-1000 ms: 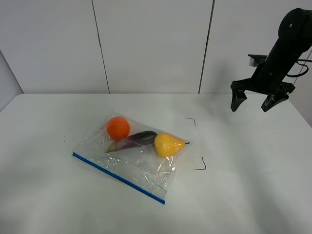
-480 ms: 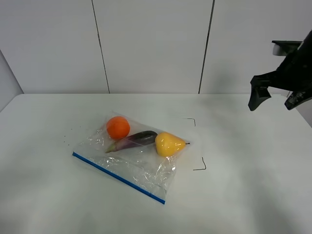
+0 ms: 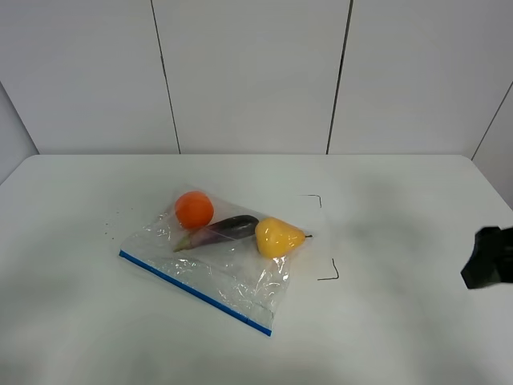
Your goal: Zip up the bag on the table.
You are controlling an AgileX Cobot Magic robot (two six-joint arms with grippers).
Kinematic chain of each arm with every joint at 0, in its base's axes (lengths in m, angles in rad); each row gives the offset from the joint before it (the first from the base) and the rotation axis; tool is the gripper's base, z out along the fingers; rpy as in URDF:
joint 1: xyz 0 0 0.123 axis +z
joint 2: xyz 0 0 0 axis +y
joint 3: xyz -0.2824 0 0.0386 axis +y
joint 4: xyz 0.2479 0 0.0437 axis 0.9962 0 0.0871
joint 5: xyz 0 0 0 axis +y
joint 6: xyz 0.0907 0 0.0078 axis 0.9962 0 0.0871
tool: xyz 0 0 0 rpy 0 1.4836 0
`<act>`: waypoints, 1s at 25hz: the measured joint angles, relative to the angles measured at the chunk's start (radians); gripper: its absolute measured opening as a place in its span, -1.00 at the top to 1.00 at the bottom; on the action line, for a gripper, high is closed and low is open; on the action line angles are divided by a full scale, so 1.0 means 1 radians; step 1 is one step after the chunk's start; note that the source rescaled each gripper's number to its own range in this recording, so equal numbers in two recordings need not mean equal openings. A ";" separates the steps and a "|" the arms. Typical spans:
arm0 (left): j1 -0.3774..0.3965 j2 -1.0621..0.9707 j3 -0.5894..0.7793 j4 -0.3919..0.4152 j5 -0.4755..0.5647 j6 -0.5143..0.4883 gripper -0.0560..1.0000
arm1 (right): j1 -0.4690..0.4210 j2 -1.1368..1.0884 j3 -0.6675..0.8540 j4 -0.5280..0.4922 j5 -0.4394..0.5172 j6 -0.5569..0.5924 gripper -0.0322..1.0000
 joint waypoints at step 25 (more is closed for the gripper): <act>0.000 0.000 0.000 0.000 0.000 0.000 -0.92 | 0.000 -0.981 0.254 -0.030 -0.124 0.000 -1.00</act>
